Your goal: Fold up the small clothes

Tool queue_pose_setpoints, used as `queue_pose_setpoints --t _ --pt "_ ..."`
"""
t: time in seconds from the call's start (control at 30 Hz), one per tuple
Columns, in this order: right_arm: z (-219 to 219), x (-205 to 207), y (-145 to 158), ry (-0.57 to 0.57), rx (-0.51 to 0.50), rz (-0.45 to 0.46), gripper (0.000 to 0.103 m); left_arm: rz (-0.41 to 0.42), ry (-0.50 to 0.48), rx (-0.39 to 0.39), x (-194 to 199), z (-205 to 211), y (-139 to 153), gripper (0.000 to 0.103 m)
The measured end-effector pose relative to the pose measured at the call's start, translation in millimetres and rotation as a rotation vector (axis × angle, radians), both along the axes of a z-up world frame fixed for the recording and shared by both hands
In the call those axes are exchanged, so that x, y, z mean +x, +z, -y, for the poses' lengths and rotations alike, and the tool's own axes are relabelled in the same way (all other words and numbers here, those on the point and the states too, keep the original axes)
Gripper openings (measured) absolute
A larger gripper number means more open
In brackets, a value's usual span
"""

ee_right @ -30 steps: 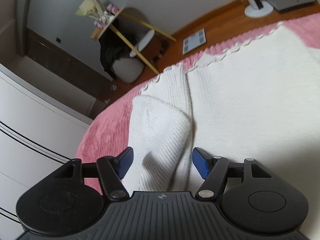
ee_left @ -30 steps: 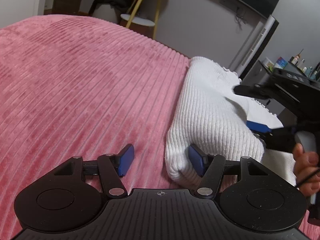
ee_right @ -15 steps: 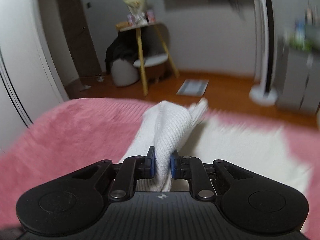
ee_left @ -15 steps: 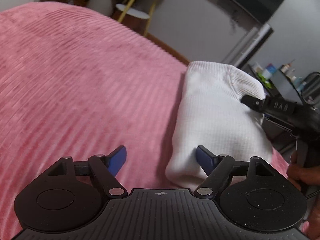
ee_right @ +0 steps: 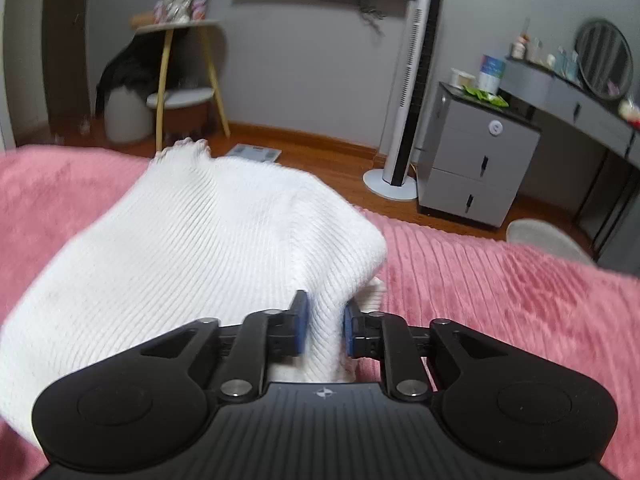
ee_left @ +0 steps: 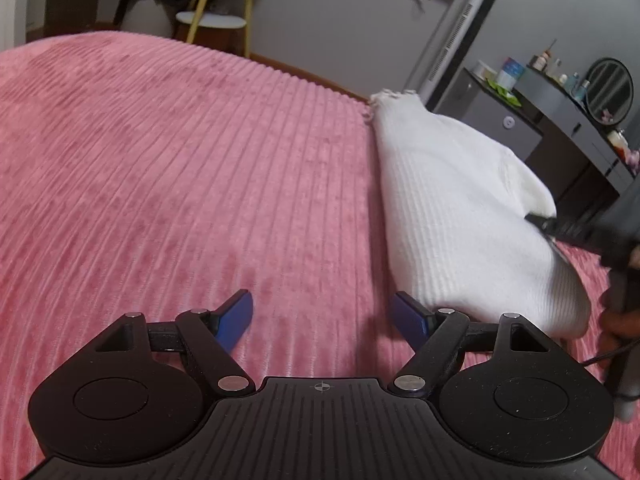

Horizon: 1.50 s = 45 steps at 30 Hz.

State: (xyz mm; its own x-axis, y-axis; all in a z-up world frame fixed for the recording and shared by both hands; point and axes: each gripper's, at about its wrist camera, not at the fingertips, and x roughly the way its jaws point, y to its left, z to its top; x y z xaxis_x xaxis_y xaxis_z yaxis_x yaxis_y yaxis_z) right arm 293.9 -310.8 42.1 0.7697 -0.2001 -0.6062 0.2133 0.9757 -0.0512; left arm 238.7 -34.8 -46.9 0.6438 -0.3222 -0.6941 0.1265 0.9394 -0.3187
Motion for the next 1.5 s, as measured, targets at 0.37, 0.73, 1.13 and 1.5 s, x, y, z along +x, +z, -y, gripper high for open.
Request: queue_pose_setpoints --t 0.37,0.73,1.13,1.5 --pt "29.2 -76.0 5.6 0.000 0.529 0.014 0.048 -0.011 0.003 -0.029 -0.7 -0.9 -0.6 0.082" --pt "26.7 -89.5 -19.7 -0.017 0.744 -0.029 0.012 -0.009 -0.011 -0.021 -3.9 5.9 0.0 0.082" --pt "25.8 -108.9 -21.0 -0.138 0.423 -0.049 0.030 -0.072 0.011 0.040 2.1 0.0 10.6 0.081" --pt "-14.8 -82.4 30.1 0.019 0.034 0.190 0.032 0.115 -0.052 0.040 17.1 28.0 43.0 0.085"
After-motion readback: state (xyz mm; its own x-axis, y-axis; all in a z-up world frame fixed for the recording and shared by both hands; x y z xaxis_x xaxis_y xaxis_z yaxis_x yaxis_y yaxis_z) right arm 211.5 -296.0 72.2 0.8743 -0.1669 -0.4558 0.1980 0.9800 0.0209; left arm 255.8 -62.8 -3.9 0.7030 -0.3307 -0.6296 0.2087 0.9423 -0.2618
